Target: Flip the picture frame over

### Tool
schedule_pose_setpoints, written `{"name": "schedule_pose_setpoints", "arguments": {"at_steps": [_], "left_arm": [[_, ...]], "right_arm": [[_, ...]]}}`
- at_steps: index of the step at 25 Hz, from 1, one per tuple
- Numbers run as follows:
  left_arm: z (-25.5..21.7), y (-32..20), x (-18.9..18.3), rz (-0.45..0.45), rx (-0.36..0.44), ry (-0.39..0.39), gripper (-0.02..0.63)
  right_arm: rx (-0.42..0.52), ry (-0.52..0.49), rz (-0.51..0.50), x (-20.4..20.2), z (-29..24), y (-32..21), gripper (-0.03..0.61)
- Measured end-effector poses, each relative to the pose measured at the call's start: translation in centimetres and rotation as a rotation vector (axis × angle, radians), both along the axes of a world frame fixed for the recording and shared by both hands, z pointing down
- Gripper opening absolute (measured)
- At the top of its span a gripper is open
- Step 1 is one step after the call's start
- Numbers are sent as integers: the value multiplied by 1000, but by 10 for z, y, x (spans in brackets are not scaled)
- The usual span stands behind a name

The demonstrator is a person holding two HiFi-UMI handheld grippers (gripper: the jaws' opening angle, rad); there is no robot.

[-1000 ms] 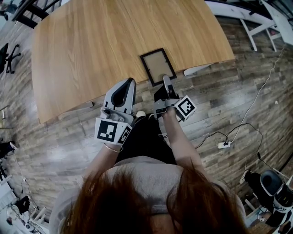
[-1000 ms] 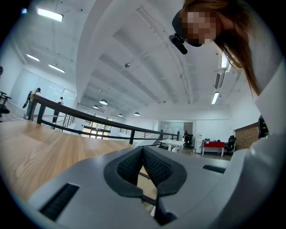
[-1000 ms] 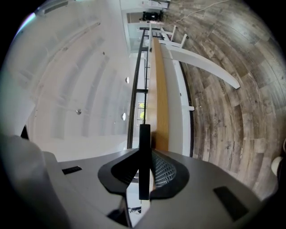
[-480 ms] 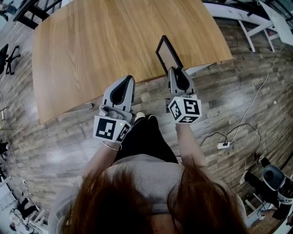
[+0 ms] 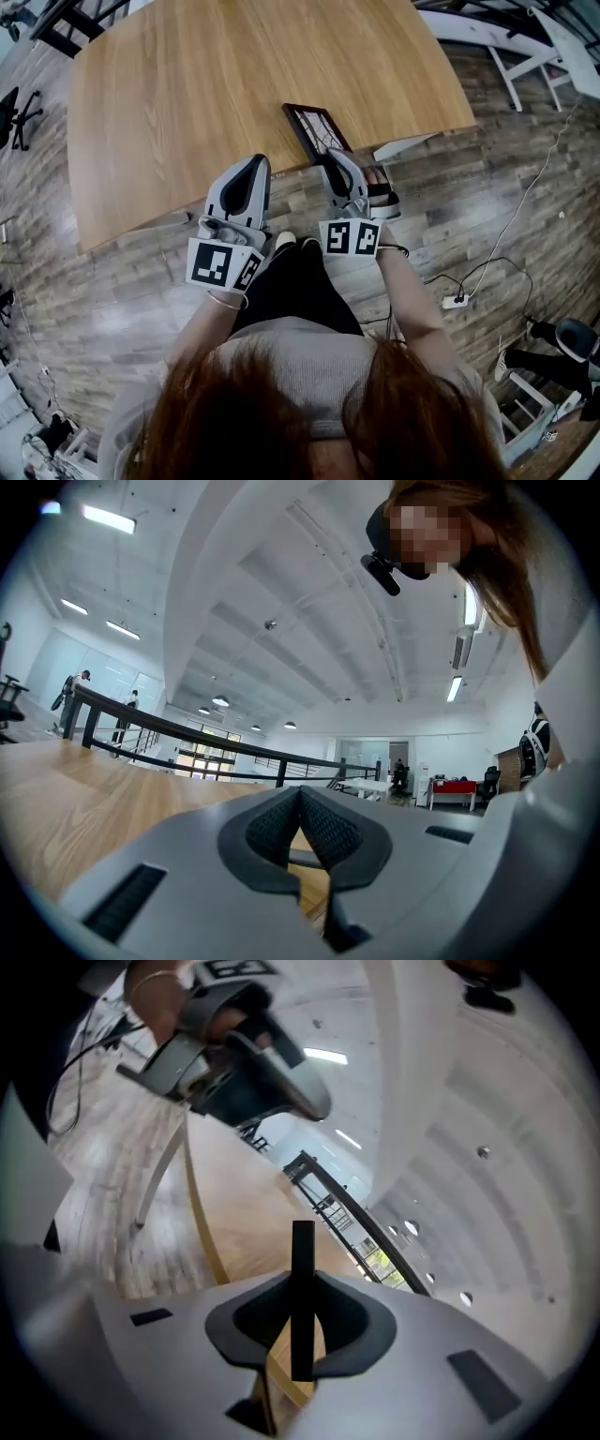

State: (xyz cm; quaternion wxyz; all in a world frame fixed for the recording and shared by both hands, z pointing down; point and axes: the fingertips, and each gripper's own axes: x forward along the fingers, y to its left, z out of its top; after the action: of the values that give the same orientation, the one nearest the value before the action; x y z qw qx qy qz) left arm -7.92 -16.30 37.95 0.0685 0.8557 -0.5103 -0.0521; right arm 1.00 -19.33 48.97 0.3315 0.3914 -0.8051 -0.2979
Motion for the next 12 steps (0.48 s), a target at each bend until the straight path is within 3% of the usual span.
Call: {"name": "schedule_pose_setpoints", "arguments": {"at_steps": [4,12], "left_arm": [[0,1,-3,-7,-2,10,6],[2,5,-2,16,-11,30,6]], "right_arm": [[32,267,-69,-12,37,11,86],[-29,511,-84,-22,84,18,87]]}}
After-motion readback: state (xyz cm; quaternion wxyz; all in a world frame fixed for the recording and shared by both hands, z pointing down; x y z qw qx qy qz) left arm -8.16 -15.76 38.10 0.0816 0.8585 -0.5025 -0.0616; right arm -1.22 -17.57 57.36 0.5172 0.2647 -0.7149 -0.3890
